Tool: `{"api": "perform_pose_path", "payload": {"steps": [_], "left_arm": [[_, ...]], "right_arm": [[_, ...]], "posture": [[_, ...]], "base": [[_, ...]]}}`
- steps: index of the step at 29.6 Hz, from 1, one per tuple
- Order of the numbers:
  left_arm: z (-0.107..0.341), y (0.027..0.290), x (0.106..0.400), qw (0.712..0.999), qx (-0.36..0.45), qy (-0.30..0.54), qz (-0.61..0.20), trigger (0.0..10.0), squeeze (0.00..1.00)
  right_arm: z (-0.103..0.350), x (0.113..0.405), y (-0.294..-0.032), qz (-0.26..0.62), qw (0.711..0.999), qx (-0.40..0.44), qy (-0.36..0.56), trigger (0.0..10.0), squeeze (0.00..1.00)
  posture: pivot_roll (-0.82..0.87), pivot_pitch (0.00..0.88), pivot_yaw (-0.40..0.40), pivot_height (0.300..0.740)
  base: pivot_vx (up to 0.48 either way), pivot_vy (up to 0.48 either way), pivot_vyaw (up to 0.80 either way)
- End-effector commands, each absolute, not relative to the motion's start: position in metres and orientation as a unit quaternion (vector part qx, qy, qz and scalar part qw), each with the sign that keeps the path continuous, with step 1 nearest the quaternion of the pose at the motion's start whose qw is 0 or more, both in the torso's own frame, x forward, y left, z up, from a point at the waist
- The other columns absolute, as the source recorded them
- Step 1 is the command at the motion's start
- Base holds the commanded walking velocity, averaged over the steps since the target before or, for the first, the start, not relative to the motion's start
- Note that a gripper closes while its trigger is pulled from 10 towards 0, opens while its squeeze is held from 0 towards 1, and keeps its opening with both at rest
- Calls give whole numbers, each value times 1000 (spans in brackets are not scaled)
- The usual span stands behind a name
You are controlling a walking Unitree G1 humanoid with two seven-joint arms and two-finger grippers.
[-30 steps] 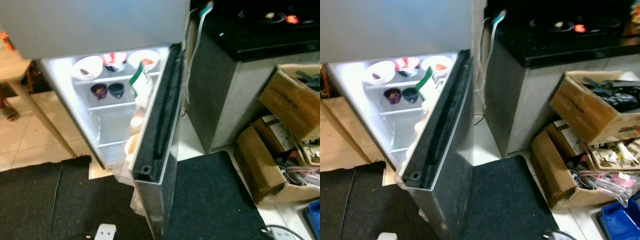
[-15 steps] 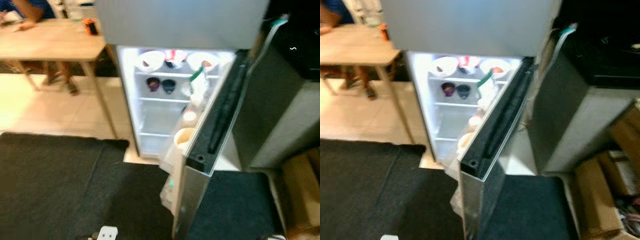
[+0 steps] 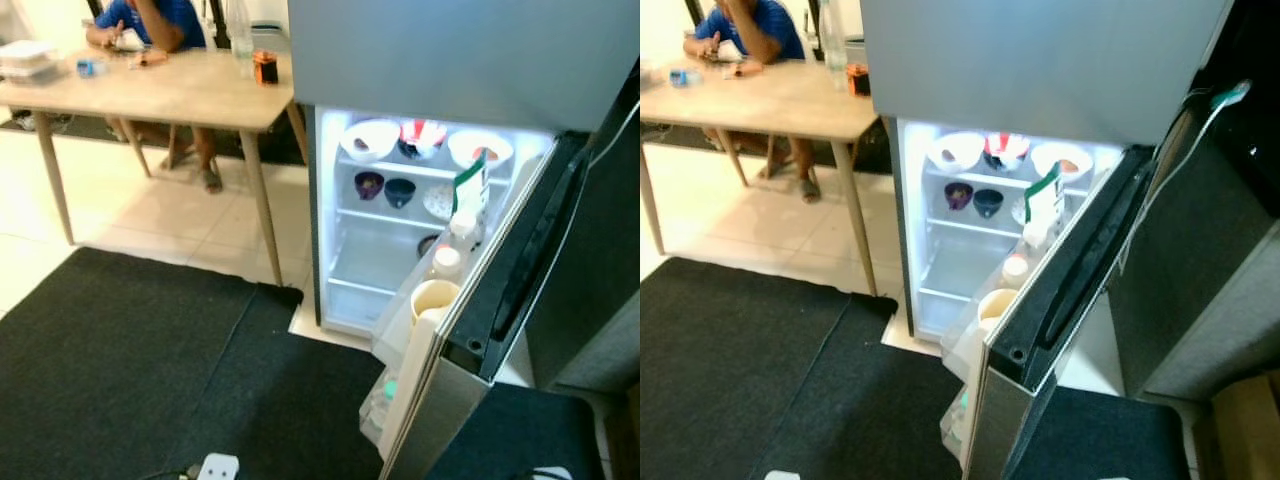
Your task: Restocking fridge
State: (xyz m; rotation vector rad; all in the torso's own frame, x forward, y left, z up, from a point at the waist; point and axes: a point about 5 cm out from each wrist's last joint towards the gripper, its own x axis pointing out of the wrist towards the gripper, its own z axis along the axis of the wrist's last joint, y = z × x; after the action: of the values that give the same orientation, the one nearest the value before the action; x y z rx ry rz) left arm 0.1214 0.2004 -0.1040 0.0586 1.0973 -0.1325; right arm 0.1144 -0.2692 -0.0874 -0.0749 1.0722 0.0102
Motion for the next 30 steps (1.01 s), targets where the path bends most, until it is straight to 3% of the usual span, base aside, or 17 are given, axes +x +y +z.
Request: {"api": "perform_pose_path", "payload": {"steps": [1, 11, 17, 18, 20, 21, 22, 24, 28, 30], "left_arm": [[-107, 197, 115, 841, 28, 536, -69, 10000, 0], [-107, 195, 115, 841, 25, 537, -68, 10000, 0], [-109, 194, 111, 837, 23, 542, -72, 10000, 0], [-109, 194, 110, 836, 23, 544, -76, 10000, 0], [-109, 194, 110, 836, 23, 544, -76, 10000, 0], [-109, 194, 110, 835, 22, 544, -77, 10000, 0], [-109, 194, 110, 835, 22, 544, -77, 10000, 0], [-108, 194, 110, 836, 21, 543, -77, 10000, 0], [-108, 194, 111, 836, 20, 543, -77, 10000, 0], [-109, 193, 111, 836, 19, 542, -79, 10000, 0]], "right_arm": [[-87, 109, -276, -1, 855, -45, 517, 10000, 0], [-77, 128, -285, -16, 875, -46, 482, 10000, 0], [-67, 152, -279, 5, 905, 2, 426, 10000, 0], [-52, 181, -262, 88, 925, 92, 357, 10000, 0], [-52, 181, -262, 88, 925, 92, 357, 10000, 0], [-39, 200, -247, 182, 923, 135, 310, 10000, 0], [-39, 200, -247, 182, 923, 135, 310, 10000, 0], [-25, 211, -235, 276, 905, 160, 283, 10000, 0], [-8, 222, -222, 365, 879, 182, 246, 10000, 0], [13, 232, -204, 453, 847, 188, 204, 10000, 0]], "posture": [[-109, 25, -43, 740], [-111, 32, -45, 740], [-113, 34, -42, 740], [-116, 39, -40, 740], [-116, 39, -40, 740], [-116, 39, -37, 740], [-116, 39, -37, 740], [-117, 39, -39, 740], [-115, 40, -39, 740], [-114, 42, -38, 740]], "base": [[0, 0, 0], [0, 0, 0], [0, 0, 0], [0, 0, 0], [0, 0, 0], [0, 0, 0], [0, 0, 0], [0, 0, 0], [0, 0, 0], [0, 0, 0]]}}
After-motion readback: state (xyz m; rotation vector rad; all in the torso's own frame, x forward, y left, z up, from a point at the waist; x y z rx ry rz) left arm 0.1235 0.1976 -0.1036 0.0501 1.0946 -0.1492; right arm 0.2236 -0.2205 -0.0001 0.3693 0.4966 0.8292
